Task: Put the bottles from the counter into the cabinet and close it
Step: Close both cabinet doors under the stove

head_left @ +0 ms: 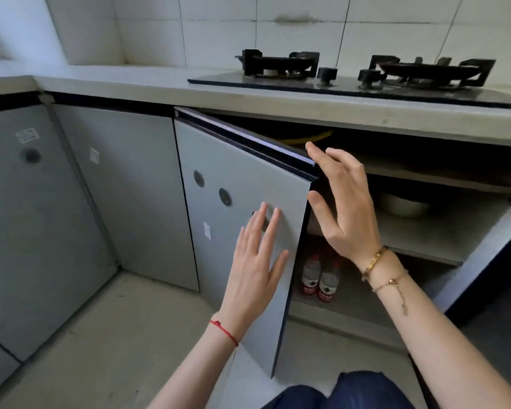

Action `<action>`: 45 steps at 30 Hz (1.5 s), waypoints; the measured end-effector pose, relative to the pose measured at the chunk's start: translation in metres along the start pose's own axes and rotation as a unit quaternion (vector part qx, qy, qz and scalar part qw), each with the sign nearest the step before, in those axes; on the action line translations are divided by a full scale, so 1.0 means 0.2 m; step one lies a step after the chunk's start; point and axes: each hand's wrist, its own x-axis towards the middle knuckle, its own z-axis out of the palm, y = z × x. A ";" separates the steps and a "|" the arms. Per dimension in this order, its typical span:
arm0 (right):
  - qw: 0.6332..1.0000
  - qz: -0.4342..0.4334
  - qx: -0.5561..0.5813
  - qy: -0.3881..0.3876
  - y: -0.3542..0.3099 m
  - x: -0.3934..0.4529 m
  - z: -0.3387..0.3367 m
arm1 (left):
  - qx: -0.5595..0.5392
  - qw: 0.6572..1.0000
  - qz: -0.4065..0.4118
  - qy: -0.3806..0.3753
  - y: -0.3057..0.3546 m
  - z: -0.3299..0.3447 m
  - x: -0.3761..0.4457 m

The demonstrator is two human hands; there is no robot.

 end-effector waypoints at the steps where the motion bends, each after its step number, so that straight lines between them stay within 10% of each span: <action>1: 1.000 0.009 -0.018 0.007 0.05 0.00 -0.02 | 0.006 1.000 0.004 -0.008 0.01 0.05 0.05; 17: 0.920 0.109 -0.375 -0.022 0.69 0.18 0.05 | 0.097 0.993 -0.021 -0.069 -0.02 0.48 0.54; 45: 0.930 0.183 -0.313 0.053 0.42 -0.25 -0.32 | -0.083 0.996 0.033 -0.015 0.18 0.43 0.44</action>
